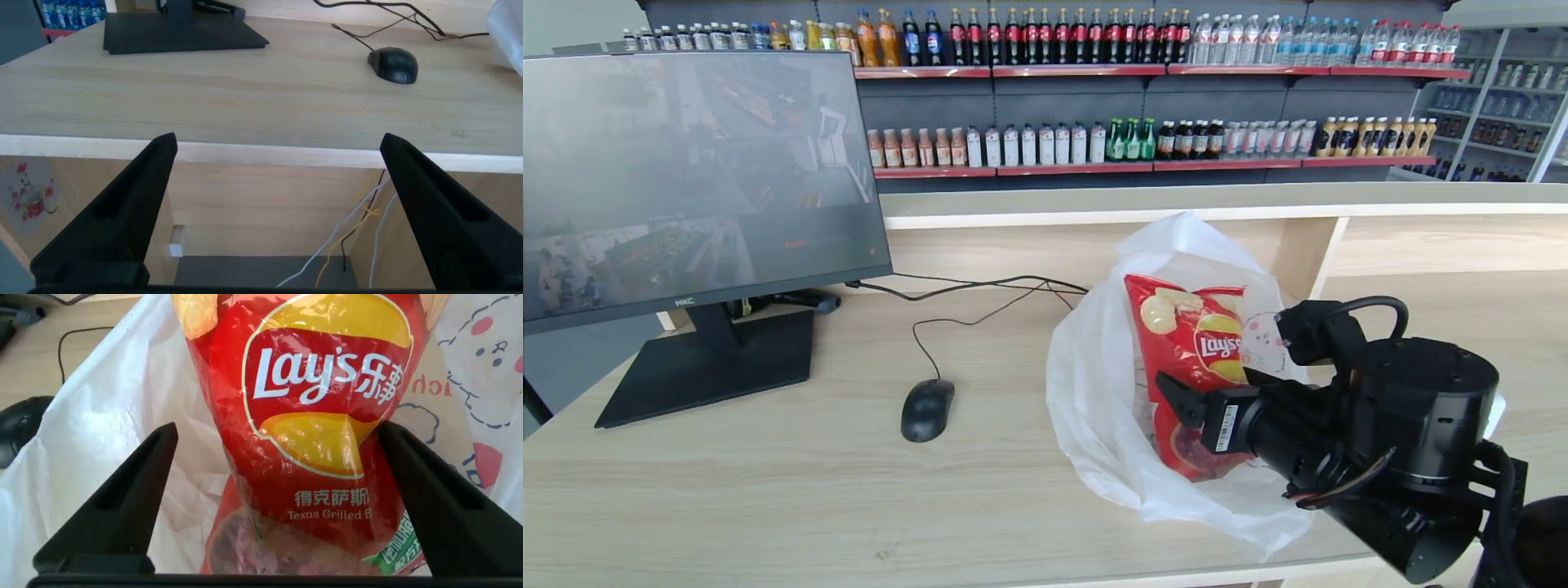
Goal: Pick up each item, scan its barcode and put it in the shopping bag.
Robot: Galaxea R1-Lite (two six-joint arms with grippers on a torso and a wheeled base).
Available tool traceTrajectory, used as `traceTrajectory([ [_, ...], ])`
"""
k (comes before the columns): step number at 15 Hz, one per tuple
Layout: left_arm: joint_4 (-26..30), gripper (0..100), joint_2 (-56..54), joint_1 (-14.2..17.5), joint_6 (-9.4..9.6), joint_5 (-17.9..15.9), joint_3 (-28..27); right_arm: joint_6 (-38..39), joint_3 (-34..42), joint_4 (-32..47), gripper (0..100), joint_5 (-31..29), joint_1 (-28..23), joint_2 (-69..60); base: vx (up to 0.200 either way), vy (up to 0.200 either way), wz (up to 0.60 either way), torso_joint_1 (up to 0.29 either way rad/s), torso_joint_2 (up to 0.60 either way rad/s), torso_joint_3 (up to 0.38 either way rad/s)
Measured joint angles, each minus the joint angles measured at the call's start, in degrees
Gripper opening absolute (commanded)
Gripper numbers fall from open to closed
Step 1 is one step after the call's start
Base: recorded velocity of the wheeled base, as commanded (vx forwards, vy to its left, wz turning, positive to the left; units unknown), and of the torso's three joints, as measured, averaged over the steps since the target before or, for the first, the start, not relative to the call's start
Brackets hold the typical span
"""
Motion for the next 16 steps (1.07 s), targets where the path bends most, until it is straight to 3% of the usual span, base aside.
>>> traceTrajectory([
  [4, 0.0, 100, 0.0, 0.0, 0.02, 0.0, 0.0, -0.33, -2.07, -2.18, 100, 0.11, 0.04, -0.77, 0.0, 0.0, 0.0, 0.0, 0.0, 0.0],
  [8, 0.0, 100, 0.0, 0.0, 0.09, 0.0, 0.0, -1.73, -4.02, -9.7, 100, 0.18, -0.38, -1.05, 0.0, 0.0, 0.0, 0.0, 0.0, 0.0],
  [10, 0.0, 100, 0.0, 0.0, 0.11, 0.0, 0.0, -5.07, -3.54, -17.65, 100, 0.62, -0.55, -0.8, 0.0, 0.0, 0.0, 0.0, 0.0, 0.0],
  [13, 0.0, 100, 0.0, 0.0, 0.11, 0.0, 0.0, -10.76, -5.92, -30.95, 100, 10.26, -1.76, 2.84, 0.0, 0.0, 0.0, 0.0, 0.0, 0.0],
  [16, 0.0, 100, 0.0, 0.0, 0.11, 0.0, 0.02, -16.99, -8.07, -35.57, 100, 18.92, -3.9, 7.24, 0.0, 0.0, 0.0, 0.0, 0.0, 0.0],
])
